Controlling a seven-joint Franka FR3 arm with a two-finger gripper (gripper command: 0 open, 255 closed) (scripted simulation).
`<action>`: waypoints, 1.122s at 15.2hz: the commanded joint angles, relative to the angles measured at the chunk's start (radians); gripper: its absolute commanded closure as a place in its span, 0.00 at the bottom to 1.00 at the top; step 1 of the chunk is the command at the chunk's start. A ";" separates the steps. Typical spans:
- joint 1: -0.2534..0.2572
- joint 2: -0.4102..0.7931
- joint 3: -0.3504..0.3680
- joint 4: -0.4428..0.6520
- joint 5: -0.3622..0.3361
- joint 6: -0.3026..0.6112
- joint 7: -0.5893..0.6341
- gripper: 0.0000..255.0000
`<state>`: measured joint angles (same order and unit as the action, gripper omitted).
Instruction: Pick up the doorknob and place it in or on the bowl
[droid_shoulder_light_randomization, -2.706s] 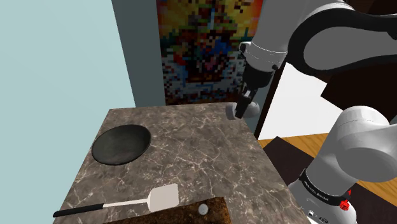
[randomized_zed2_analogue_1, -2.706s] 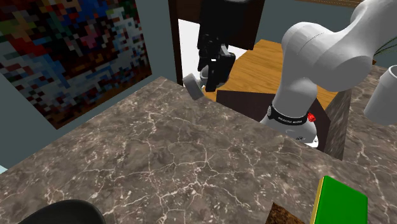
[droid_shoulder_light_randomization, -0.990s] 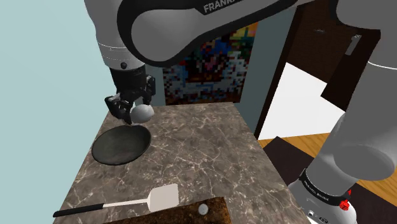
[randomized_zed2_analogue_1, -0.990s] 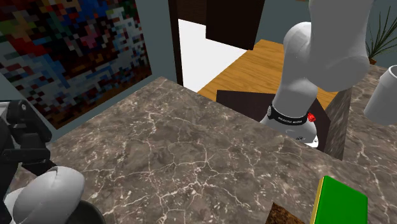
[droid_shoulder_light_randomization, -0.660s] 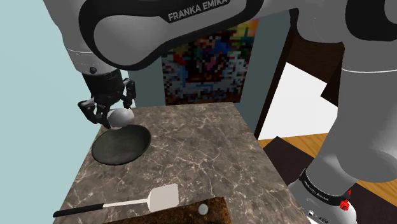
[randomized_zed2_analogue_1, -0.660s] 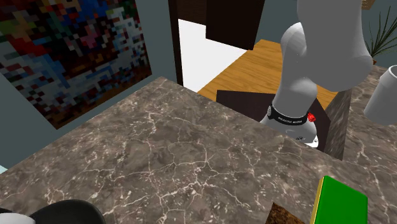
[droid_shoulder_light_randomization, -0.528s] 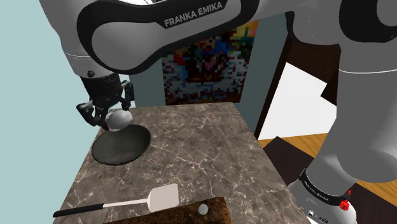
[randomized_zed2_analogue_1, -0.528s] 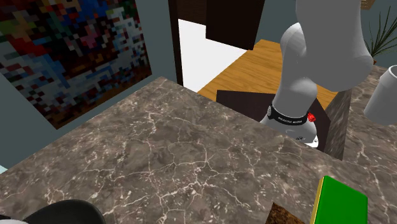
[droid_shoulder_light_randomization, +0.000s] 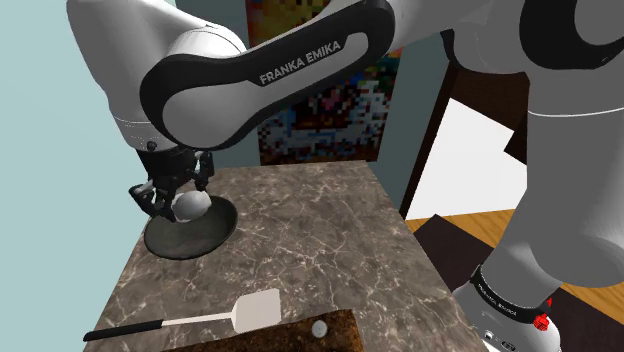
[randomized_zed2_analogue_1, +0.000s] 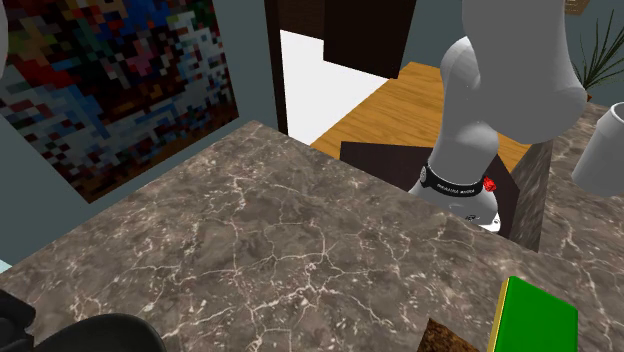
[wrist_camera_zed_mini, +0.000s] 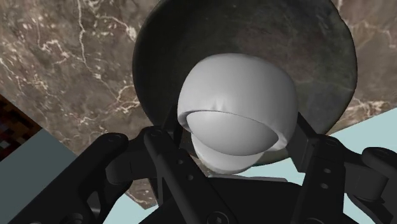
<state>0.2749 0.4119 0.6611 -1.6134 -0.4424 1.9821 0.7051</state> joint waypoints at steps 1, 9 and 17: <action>0.001 0.008 -0.004 -0.017 -0.009 0.023 0.009 1.00; 0.002 0.015 -0.007 -0.028 -0.015 0.039 0.015 1.00; 0.001 0.001 -0.001 -0.014 -0.004 0.014 0.008 0.00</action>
<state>0.2780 0.4233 0.6562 -1.6333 -0.4539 2.0105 0.7178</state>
